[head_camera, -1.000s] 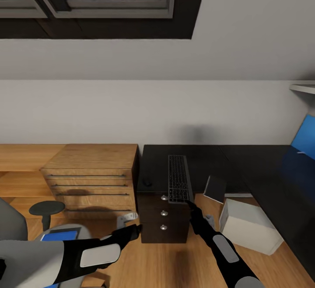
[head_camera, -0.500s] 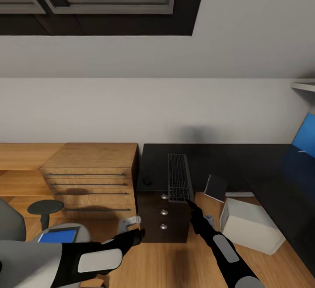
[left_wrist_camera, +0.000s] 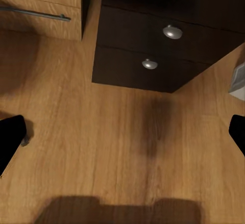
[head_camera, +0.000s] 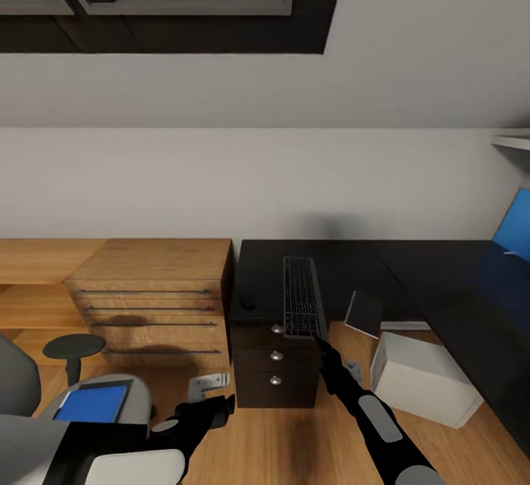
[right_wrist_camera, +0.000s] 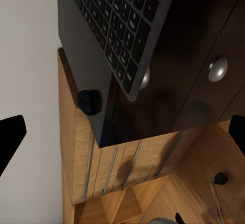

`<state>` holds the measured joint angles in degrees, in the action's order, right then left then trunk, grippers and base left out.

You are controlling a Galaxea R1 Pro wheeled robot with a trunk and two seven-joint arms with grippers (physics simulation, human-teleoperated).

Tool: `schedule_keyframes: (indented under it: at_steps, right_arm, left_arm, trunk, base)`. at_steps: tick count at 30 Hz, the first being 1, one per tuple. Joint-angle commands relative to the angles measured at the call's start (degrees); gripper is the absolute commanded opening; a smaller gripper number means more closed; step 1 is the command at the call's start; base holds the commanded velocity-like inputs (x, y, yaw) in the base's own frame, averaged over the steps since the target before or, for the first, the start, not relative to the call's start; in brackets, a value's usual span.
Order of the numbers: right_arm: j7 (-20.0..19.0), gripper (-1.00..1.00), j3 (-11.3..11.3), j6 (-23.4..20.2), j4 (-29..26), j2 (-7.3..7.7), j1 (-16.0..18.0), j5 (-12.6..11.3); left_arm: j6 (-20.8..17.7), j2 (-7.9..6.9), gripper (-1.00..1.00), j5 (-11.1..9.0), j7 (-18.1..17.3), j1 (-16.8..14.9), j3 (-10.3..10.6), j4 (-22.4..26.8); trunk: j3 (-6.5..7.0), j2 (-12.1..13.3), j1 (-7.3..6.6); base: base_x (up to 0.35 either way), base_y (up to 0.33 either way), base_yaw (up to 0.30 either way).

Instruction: In the bedroom, organize the workspace by keeping the computer under the desk, ensuring the monitor is on the desk, placing the keyboard on the desk next to the monitor, placing the mouse on the desk next to the keyboard, moving the folder from the swivel chair onto the desk next to the mouse, stacking the notebook on top of the folder with the pen on top of the notebook, and positioning the swivel chair next to the desk.

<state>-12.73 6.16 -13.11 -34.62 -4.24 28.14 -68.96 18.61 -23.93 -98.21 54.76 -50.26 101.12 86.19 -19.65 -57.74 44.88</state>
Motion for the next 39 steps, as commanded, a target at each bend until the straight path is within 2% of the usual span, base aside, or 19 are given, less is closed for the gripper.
schedule_keyframes:
  at_steps: [1,6,11,12,18,20,22,24,28,39]
  right_arm:
    - [-0.1,1.0,0.4,-0.5,0.0,-0.07,0.0,-0.4]
    - [-0.2,1.0,0.4,-0.5,0.0,-0.07,0.1,-0.4]
    - [-0.2,1.0,0.4,-0.5,0.0,-0.07,0.1,-0.4]
    - [-0.2,1.0,0.4,-0.5,-0.1,-0.07,0.1,-0.4]
    - [-1.2,1.0,0.0,-0.4,-0.4,0.06,0.1,-0.1]
    - [-1.5,1.0,0.0,-0.4,-0.4,0.09,0.0,-0.1]
    - [-1.8,1.0,-0.1,-0.7,-0.5,0.15,0.1,0.0]
    - [-2.1,1.0,-0.1,-0.7,-0.8,0.17,0.1,0.0]
    - [-2.3,1.0,-0.1,-0.7,-1.5,0.2,0.1,0.1]
    - [-2.4,1.0,-0.1,-0.5,-1.8,0.19,0.1,0.1]
  left_arm:
    - [0.3,-0.02,1.0,-0.1,0.2,-0.1,0.1,0.2]
    - [0.3,0.21,1.0,0.4,0.5,-0.1,0.2,-1.3]
    - [0.3,2.3,1.0,0.3,0.4,-0.1,0.2,-6.2]
    - [0.2,3.58,1.0,0.2,0.4,-0.1,0.3,-7.5]
    - [0.1,4.87,1.0,-0.1,0.3,-0.1,0.4,-10.0]
    - [0.1,5.74,1.0,-0.9,0.3,-0.1,0.4,-11.7]
    - [0.0,8.18,1.0,-4.8,0.1,-0.1,0.4,-16.9]
    - [-0.1,8.79,1.0,-5.8,0.0,-0.1,0.4,-17.9]
    - [-0.1,9.26,1.0,-6.6,0.0,-0.1,0.4,-18.8]
    - [-0.2,9.5,1.0,-6.9,0.0,-0.1,0.5,-19.0]
  trunk:
    - [-0.26,-0.5,0.23]
    - [-1.16,-2.5,1.33]
    - [-2.05,-4.5,2.43]
    - [-2.23,-4.9,2.65]
    - [-3.31,-7.3,3.97]
    - [-3.67,-8.1,4.41]
    - [-4.03,-8.9,4.84]
    - [-4.39,-9.7,5.28]
    - [-5.1,-11.3,6.16]
    - [-7.08,-15.7,8.58]
  base:
    - [0.0,0.0,0.0]
    - [0.0,0.0,0.0]
    - [0.0,0.0,0.0]
    - [0.0,0.0,0.0]
    - [0.0,0.0,0.0]
    - [0.0,0.0,0.0]
    - [0.0,0.0,0.0]
    - [0.0,0.0,0.0]
    - [0.0,0.0,0.0]
    - [0.0,0.0,0.0]
